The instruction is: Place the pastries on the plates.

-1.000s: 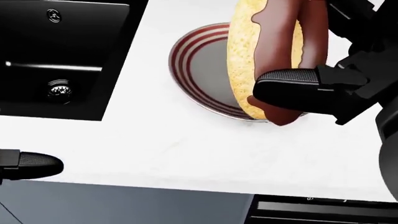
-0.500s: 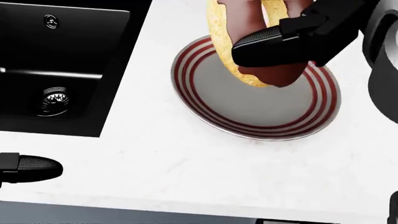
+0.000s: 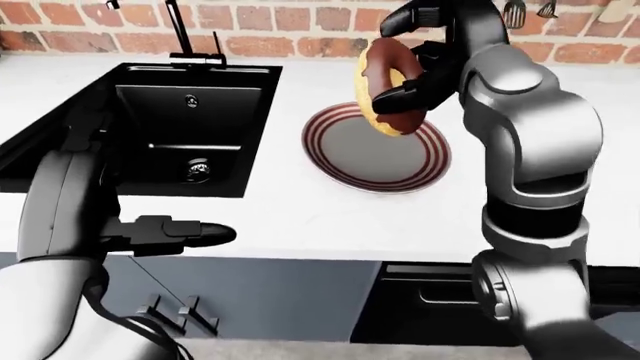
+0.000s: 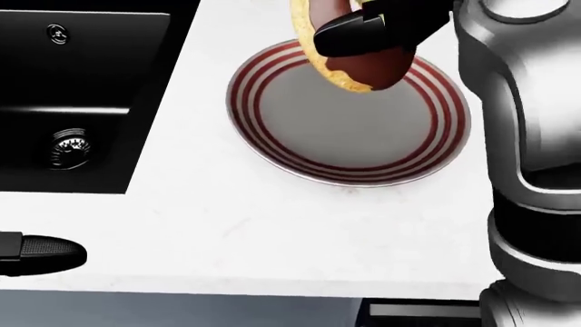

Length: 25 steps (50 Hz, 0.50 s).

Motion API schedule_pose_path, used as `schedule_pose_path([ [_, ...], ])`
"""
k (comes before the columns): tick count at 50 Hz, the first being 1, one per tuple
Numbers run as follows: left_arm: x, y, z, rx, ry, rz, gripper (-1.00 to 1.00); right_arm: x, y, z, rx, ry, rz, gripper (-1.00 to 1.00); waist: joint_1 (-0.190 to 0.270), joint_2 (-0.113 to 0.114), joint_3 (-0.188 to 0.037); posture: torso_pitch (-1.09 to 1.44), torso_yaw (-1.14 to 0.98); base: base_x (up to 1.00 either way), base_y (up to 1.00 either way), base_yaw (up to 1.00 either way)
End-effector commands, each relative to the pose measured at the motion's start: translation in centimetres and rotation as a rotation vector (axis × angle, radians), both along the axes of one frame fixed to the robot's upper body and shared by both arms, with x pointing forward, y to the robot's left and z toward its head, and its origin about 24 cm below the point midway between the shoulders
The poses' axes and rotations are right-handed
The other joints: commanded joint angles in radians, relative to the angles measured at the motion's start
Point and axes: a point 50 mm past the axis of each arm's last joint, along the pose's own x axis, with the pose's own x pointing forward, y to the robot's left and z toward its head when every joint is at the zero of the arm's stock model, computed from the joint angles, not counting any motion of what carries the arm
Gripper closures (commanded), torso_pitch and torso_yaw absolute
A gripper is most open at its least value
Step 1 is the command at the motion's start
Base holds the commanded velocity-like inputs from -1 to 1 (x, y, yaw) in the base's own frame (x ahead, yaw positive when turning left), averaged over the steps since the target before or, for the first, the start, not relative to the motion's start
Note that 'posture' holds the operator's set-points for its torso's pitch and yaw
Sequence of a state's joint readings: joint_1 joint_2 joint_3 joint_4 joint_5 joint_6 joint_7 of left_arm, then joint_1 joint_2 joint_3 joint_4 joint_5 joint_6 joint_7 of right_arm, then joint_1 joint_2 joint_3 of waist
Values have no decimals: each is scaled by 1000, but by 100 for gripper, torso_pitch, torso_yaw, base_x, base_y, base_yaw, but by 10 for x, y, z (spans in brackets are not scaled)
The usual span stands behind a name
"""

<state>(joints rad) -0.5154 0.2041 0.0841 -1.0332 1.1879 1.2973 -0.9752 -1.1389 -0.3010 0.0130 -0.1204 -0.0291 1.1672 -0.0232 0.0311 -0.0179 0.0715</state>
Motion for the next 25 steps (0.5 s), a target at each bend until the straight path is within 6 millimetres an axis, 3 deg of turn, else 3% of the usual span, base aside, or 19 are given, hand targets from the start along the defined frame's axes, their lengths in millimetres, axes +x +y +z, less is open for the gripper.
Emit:
schedule_pose_path([
  [1,-2,-1,6,24,-40,5,-100,-3,0,26,-46,-127,5,100,-1,2,-29,0,0,0,0,0],
  [25,-1,0,7,26,-39,5,-100,50,17,-1,-297,-24,7,100,-11,15,-45,0,0,0,0,0],
])
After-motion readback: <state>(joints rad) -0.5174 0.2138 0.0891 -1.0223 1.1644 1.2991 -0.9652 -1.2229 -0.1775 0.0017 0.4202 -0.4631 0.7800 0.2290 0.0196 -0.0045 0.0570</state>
